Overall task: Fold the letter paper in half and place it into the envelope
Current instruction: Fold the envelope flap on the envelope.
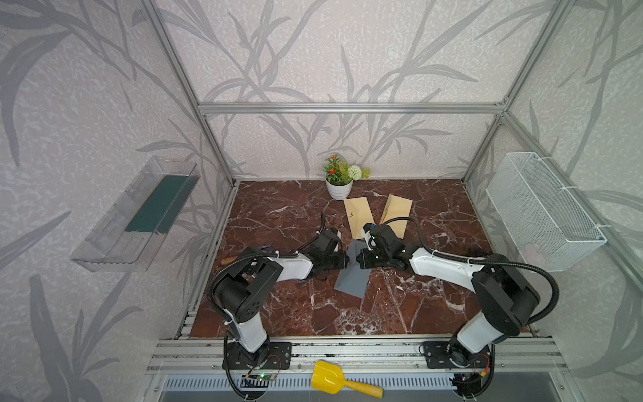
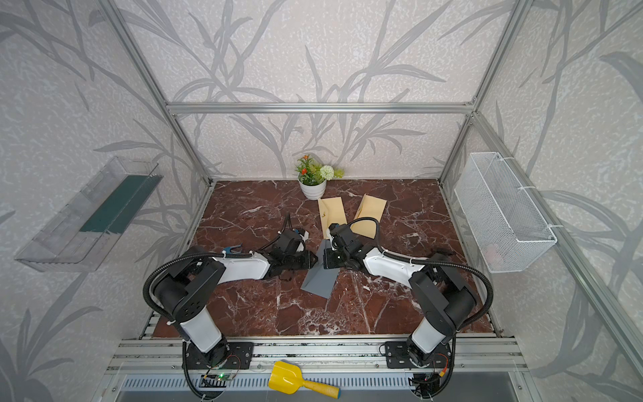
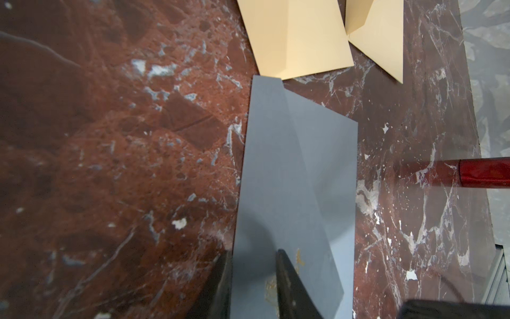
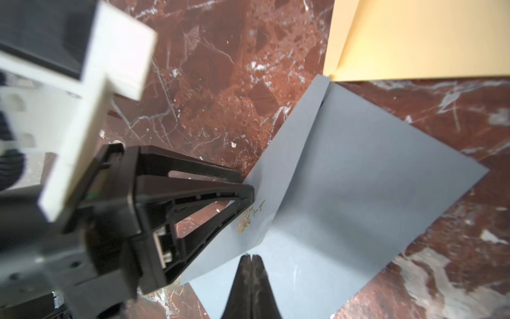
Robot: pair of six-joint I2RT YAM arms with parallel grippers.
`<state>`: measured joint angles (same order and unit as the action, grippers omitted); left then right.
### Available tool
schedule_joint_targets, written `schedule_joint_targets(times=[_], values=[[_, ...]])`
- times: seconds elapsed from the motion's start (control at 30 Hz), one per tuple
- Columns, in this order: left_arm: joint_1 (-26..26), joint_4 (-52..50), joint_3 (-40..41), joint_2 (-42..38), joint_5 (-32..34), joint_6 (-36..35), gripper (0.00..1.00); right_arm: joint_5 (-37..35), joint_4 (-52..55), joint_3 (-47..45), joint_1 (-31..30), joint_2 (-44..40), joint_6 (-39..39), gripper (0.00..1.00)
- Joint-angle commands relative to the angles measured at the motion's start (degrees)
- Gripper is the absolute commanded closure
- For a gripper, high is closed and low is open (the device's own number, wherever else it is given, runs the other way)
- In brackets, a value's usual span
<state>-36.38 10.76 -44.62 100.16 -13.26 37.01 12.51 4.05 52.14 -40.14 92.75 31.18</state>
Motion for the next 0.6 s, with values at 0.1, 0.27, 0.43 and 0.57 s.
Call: schedule_joint_targets(times=[0.1,0.27,0.43,0.57], values=[[-0.4,-14.1,2.6,4.2,2.5,-0.5,0.71,0.5,2.6,3.1,-1.0,0.6,-1.5,0.97],[-0.4,-13.8,2.8,3.8,2.5,-0.2,0.71,-0.9,1.2,3.3,-1.1,4.7,-0.6,0.97],[-0.4,-13.4,2.9,3.6,2.0,0.1,0.75,-1.2,0.5,3.0,-1.0,9.6,0.3,0.98],[-0.4,-12.7,2.9,2.6,2.0,0.4,0.75,-1.7,-0.3,2.6,-0.9,12.0,0.6,0.98]])
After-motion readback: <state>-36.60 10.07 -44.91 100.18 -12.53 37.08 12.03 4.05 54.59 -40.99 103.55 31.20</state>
